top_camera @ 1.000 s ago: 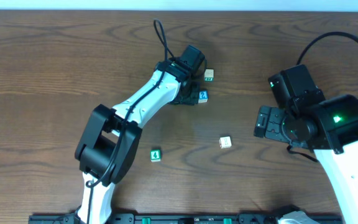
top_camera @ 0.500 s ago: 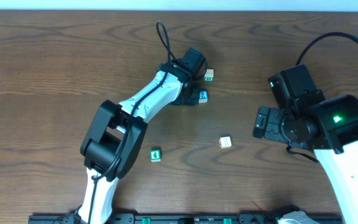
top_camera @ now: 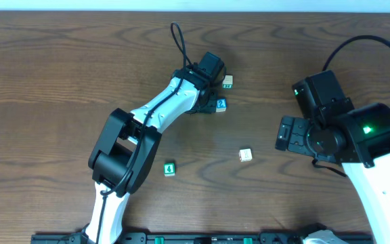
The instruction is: Spell out Ai2
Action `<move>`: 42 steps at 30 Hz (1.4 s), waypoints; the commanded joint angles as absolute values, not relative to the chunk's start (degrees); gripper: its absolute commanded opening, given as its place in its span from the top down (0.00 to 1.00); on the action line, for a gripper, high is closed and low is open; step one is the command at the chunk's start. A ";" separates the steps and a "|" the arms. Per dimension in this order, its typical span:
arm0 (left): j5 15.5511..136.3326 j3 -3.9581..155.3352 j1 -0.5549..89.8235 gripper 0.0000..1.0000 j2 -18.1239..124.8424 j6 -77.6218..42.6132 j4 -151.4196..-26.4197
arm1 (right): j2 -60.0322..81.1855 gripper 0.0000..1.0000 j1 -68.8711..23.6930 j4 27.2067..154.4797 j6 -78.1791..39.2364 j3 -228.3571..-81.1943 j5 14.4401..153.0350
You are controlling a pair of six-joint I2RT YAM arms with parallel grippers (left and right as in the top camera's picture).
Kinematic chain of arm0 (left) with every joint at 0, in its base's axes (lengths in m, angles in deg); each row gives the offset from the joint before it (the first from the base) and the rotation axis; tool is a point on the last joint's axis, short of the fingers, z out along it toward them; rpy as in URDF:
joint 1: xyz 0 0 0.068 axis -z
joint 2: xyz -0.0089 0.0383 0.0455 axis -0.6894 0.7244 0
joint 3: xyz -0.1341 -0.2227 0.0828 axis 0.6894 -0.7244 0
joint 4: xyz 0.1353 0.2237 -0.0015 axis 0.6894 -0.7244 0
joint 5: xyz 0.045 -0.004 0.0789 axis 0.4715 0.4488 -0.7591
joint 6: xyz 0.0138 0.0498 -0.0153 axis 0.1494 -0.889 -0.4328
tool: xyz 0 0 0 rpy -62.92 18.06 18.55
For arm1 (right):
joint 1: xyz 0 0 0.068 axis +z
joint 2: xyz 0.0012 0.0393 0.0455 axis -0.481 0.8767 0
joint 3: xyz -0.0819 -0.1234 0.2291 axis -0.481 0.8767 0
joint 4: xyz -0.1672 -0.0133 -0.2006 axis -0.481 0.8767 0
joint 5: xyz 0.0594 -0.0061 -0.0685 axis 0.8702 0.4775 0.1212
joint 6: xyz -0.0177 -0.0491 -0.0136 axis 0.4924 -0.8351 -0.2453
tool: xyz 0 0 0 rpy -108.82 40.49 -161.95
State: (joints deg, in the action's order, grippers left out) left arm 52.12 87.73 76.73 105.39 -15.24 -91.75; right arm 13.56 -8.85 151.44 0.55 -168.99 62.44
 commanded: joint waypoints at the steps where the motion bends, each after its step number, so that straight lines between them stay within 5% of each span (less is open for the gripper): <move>1: 50.22 88.61 76.73 0.71 106.11 -16.03 -91.42 | 13.30 0.01 -8.41 151.51 1.34 -168.80 62.44; 42: 49.19 86.86 76.73 0.72 106.13 -13.21 -90.85 | 13.30 0.01 -8.41 151.51 1.34 -168.80 62.44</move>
